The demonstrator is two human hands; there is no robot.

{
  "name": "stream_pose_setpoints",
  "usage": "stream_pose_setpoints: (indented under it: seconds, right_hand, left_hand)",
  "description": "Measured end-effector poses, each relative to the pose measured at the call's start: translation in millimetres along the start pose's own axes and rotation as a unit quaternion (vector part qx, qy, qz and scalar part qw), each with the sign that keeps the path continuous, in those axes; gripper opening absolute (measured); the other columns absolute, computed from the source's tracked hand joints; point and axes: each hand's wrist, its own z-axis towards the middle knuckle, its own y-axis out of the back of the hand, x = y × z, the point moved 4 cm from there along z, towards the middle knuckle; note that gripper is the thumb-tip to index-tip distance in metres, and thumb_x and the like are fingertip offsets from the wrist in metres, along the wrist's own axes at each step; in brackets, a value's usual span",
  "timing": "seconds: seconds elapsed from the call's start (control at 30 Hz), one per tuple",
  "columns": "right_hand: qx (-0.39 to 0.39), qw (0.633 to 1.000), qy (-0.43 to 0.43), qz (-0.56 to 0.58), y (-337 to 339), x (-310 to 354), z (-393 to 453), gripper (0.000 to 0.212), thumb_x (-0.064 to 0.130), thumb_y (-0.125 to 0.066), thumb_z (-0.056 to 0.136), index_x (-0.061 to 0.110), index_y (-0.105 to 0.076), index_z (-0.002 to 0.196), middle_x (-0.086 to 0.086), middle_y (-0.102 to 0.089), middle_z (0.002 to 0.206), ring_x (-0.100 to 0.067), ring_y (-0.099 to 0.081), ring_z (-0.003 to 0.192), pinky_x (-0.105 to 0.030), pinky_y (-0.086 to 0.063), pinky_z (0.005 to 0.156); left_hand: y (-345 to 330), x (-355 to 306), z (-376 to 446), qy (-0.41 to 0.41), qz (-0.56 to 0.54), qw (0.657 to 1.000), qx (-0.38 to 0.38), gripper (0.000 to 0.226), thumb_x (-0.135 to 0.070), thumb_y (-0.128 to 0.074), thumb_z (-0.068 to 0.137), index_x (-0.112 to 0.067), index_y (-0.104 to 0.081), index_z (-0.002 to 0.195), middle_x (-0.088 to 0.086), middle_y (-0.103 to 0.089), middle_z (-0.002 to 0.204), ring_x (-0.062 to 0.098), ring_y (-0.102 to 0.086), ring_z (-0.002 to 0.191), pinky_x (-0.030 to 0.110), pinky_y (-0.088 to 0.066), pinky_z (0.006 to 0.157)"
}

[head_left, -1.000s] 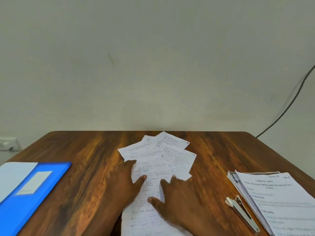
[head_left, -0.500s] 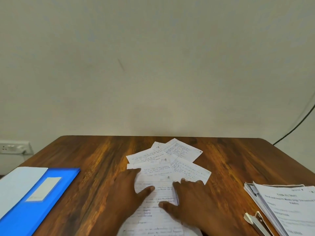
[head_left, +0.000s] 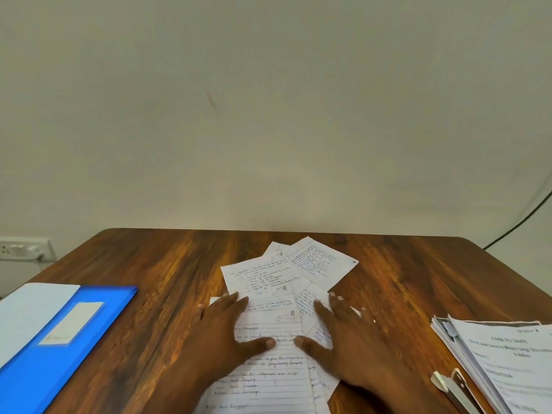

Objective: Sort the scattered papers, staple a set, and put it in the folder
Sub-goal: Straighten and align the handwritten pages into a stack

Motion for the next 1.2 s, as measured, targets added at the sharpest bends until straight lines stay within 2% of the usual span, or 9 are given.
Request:
stream_pose_setpoints:
  seconds: [0.13, 0.3, 0.43, 0.6, 0.67, 0.77, 0.9, 1.03, 1.2]
  right_hand:
    - [-0.006, 0.999, 0.032, -0.016, 4.5, 13.1, -10.5, 0.107, 0.099, -0.029, 0.077, 0.04, -0.011, 0.164, -0.001, -0.007, 0.175, -0.023, -0.008, 0.161, -0.052, -0.008, 0.128]
    - [-0.049, 0.995, 0.084, -0.029, 6.8, 16.3, -11.3, 0.104, 0.099, -0.033, 0.076, 0.038, -0.031, 0.16, 0.005, -0.035, 0.166, -0.017, -0.031, 0.152, -0.041, -0.024, 0.124]
    - [-0.071, 0.993, 0.081, 0.053, 4.8, 0.7, -8.3, 0.098, 0.1, -0.046, 0.07, 0.044, -0.043, 0.151, 0.018, -0.033, 0.165, -0.005, -0.027, 0.151, -0.038, -0.024, 0.123]
    - [-0.126, 0.974, 0.092, 0.161, -9.3, -0.4, 3.0, 0.082, 0.094, -0.06, 0.068, 0.045, -0.058, 0.135, 0.023, -0.039, 0.158, 0.003, -0.027, 0.146, -0.031, -0.027, 0.121]
    - [-0.142, 0.97, 0.102, 0.17, -14.0, 6.2, 6.1, 0.072, 0.087, -0.065, 0.072, 0.045, -0.061, 0.13, 0.026, -0.042, 0.154, 0.011, -0.024, 0.14, -0.028, -0.022, 0.121]
    - [-0.135, 0.97, 0.106, 0.174, -18.6, 14.1, 6.7, 0.063, 0.08, -0.069, 0.075, 0.046, -0.062, 0.127, 0.028, -0.04, 0.153, 0.014, -0.02, 0.135, -0.021, -0.018, 0.116]
    - [-0.143, 0.958, 0.107, 0.225, -20.6, 13.1, 11.9, 0.032, 0.06, -0.078, 0.082, 0.047, -0.068, 0.109, 0.025, -0.054, 0.145, 0.008, -0.041, 0.134, -0.018, -0.03, 0.109]
    - [-0.178, 0.942, 0.106, 0.263, -20.4, 8.5, 17.8, 0.011, 0.044, -0.081, 0.087, 0.034, -0.08, 0.093, 0.022, -0.068, 0.128, 0.007, -0.057, 0.123, -0.025, -0.044, 0.108]
    - [-0.168, 0.937, 0.109, 0.287, -21.4, 7.9, 19.9, 0.002, 0.036, -0.08, 0.089, 0.033, -0.081, 0.088, 0.022, -0.07, 0.124, 0.01, -0.057, 0.12, -0.017, -0.042, 0.102]
  left_hand:
    - [7.6, 2.1, 1.1, 0.02, -0.029, 0.999, 0.001, 0.126, -0.102, -0.057, 0.052, -0.047, -0.018, 0.159, -0.018, -0.014, 0.17, 0.015, -0.016, 0.158, 0.056, -0.022, 0.126]
    - [1.1, 5.6, 3.8, 0.005, -0.013, 1.0, 0.024, 0.123, -0.103, -0.05, 0.058, -0.045, -0.015, 0.161, -0.017, 0.0, 0.172, 0.011, 0.001, 0.16, 0.057, -0.003, 0.129]
    - [3.2, 2.6, 0.7, -0.033, -0.014, 0.999, -0.023, 0.109, -0.103, -0.05, 0.058, -0.049, -0.033, 0.152, -0.019, -0.014, 0.17, 0.011, -0.01, 0.158, 0.055, 0.0, 0.129]
    - [1.2, -6.4, -1.7, -0.114, 0.011, 0.99, -0.082, 0.067, -0.095, -0.048, 0.071, -0.049, -0.059, 0.119, -0.029, -0.033, 0.156, 0.002, -0.015, 0.153, 0.058, 0.006, 0.127]
    - [-1.1, -5.1, 0.8, -0.118, -0.002, 0.99, -0.081, 0.058, -0.091, -0.05, 0.075, -0.047, -0.061, 0.112, -0.031, -0.041, 0.147, -0.001, -0.024, 0.147, 0.056, 0.001, 0.128]
    - [-1.8, -6.2, 2.6, -0.126, -0.03, 0.988, -0.084, 0.05, -0.083, -0.057, 0.078, -0.045, -0.059, 0.11, -0.035, -0.05, 0.127, -0.01, -0.035, 0.126, 0.048, -0.015, 0.127]
    - [-5.5, -8.3, 3.9, -0.137, -0.066, 0.986, -0.074, 0.038, -0.071, -0.065, 0.082, -0.047, -0.058, 0.11, -0.037, -0.052, 0.113, -0.009, -0.043, 0.115, 0.034, -0.035, 0.112]
    - [-6.1, -8.7, 5.5, -0.14, -0.098, 0.983, -0.07, 0.033, -0.059, -0.074, 0.084, -0.044, -0.06, 0.109, -0.031, -0.062, 0.112, -0.004, -0.052, 0.111, 0.021, -0.036, 0.098]
    - [-4.8, -7.2, 6.8, -0.134, -0.127, 0.981, -0.067, 0.024, -0.051, -0.079, 0.084, -0.042, -0.066, 0.103, -0.028, -0.066, 0.107, -0.004, -0.058, 0.106, 0.016, -0.042, 0.09]
